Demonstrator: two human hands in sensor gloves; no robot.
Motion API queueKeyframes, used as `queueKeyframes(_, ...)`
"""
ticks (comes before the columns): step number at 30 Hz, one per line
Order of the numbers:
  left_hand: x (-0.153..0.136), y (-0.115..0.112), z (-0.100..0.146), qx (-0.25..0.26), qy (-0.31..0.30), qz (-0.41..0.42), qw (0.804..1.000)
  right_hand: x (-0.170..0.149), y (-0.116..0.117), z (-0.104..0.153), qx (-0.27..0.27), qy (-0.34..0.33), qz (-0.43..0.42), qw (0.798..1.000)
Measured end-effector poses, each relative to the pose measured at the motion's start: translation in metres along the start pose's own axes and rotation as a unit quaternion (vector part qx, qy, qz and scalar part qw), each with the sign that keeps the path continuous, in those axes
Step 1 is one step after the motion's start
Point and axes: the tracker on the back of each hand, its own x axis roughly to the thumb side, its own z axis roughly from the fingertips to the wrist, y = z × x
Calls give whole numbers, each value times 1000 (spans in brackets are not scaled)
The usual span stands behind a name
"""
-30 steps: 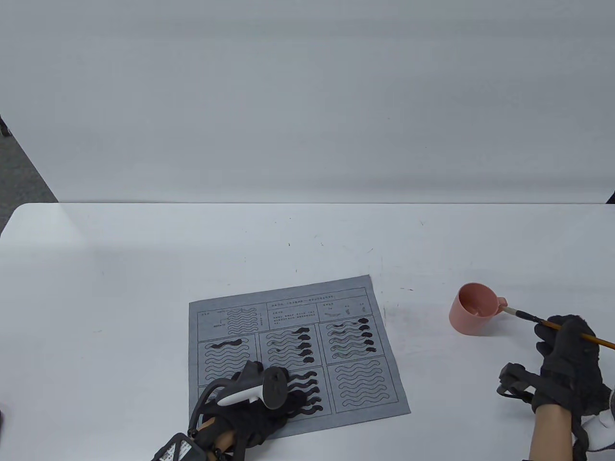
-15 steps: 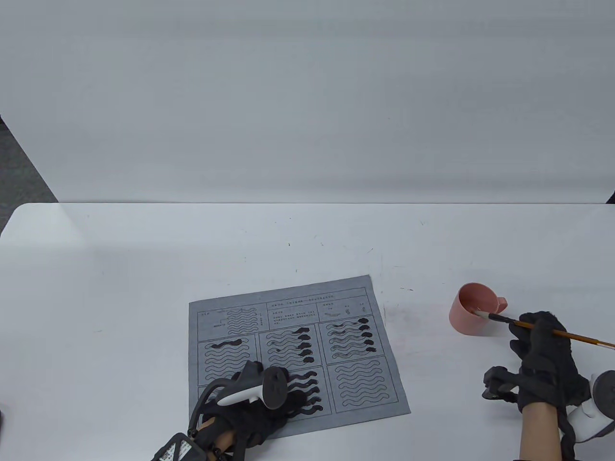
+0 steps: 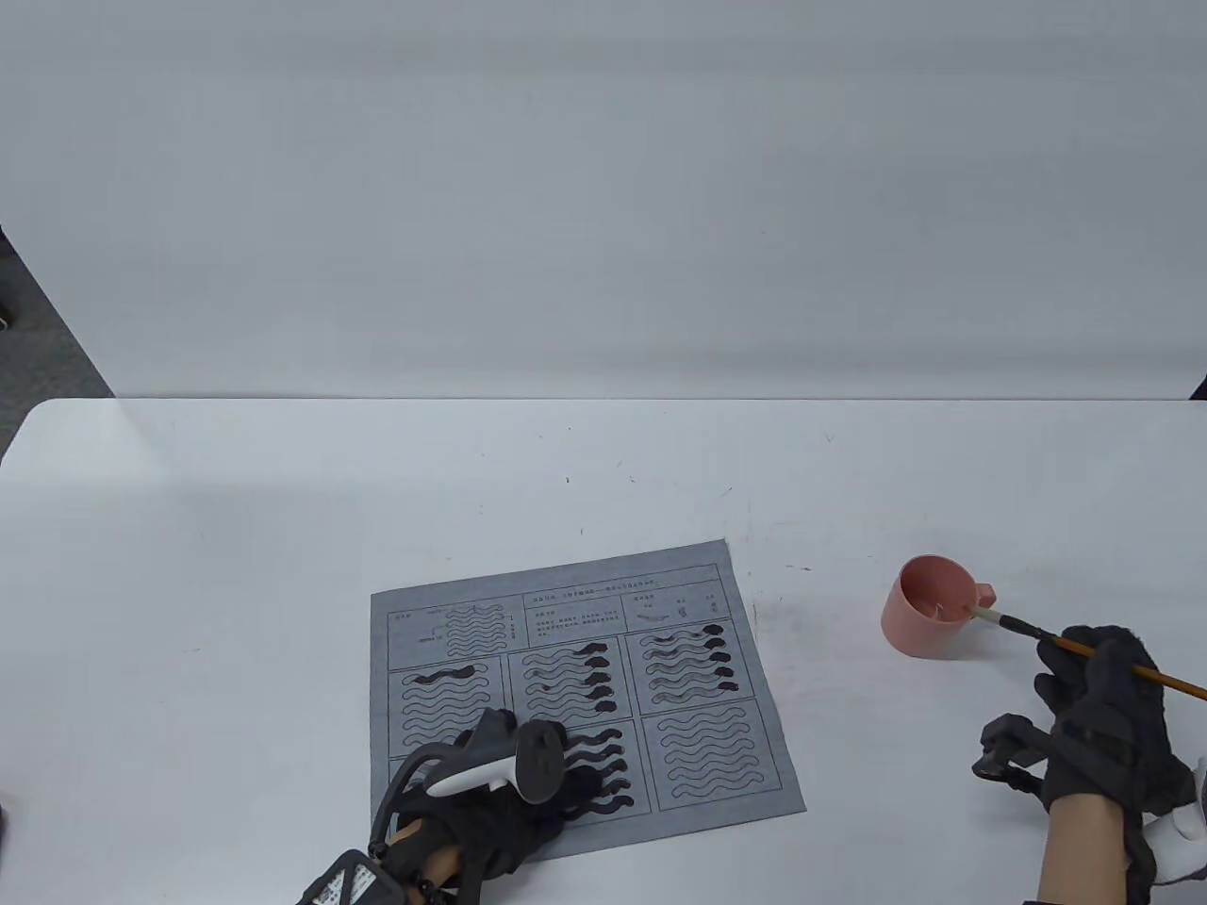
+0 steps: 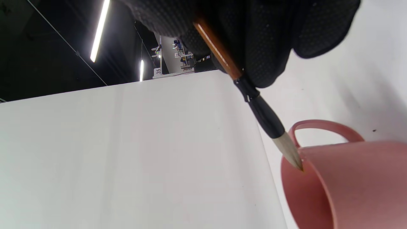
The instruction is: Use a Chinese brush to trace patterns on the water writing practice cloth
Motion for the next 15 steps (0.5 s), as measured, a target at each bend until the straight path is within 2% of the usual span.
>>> queueKeyframes(9, 0, 0, -1, -1, 1, 0, 1000, 8, 28, 12, 78, -54, 33, 995)
queueKeyframes(15, 1, 0, -1, 1, -2, 1, 1000, 3, 27, 9, 67, -56, 77, 993)
